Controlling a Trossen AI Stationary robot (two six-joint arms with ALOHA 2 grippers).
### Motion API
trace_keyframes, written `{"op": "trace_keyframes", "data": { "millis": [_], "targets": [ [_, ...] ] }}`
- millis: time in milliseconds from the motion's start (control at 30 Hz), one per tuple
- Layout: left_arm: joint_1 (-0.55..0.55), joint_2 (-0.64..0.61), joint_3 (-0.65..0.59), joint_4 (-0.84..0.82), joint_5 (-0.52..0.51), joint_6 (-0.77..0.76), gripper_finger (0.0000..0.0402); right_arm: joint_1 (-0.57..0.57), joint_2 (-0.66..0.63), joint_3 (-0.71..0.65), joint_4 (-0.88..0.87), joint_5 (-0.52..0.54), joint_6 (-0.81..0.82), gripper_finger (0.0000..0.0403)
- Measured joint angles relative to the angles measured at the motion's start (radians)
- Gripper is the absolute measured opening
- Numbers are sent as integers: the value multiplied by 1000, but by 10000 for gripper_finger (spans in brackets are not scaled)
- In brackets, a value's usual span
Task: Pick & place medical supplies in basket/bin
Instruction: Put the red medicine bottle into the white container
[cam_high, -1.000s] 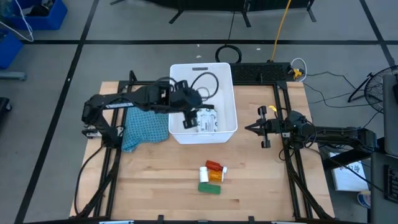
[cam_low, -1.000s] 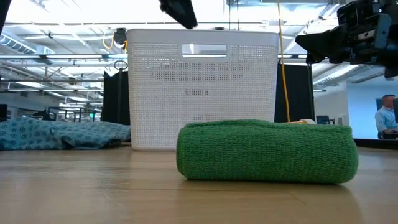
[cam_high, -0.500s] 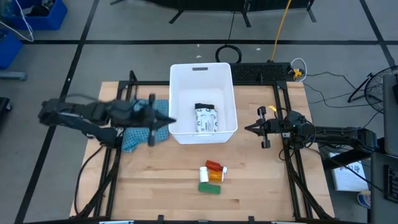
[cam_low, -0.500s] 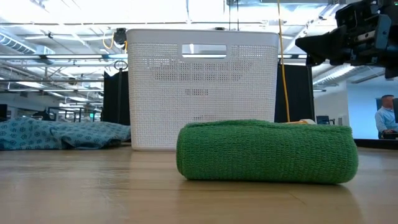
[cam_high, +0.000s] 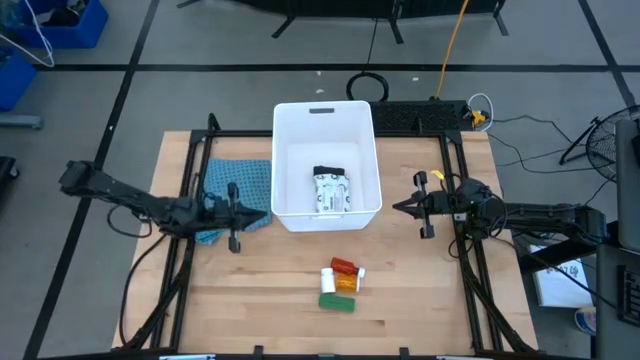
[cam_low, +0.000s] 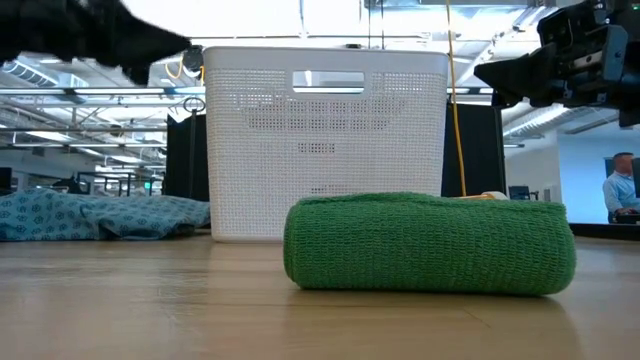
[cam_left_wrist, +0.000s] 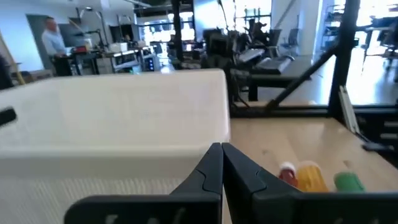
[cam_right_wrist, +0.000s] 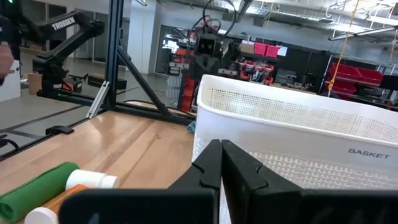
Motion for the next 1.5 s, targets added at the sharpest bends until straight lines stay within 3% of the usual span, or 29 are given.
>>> {"op": "trace_keyframes", "data": {
  "millis": [133,400,633,767,833,1033,1300,1500],
  "targets": [
    [-10,-1,-93,130,-46,20,2,0,2,0,-1,0,0,0],
    [-10,0,-172,155,-73,18,2,0,6,0,-10,3,-20,0],
    [-10,0,-177,145,-74,21,3,0,8,0,-16,176,27,0],
    [-10,0,-177,144,-74,22,3,34,7,69,-100,186,74,0],
    [-10,0,-177,144,-74,18,3,84,20,166,-238,220,72,0],
    [-10,0,-177,146,-75,23,3,329,135,358,-459,484,31,0],
    [-10,0,-177,152,-75,26,3,665,379,436,-422,831,128,0],
    [-10,0,-177,152,-75,27,3,807,589,440,-246,989,232,0]
  ]
}}
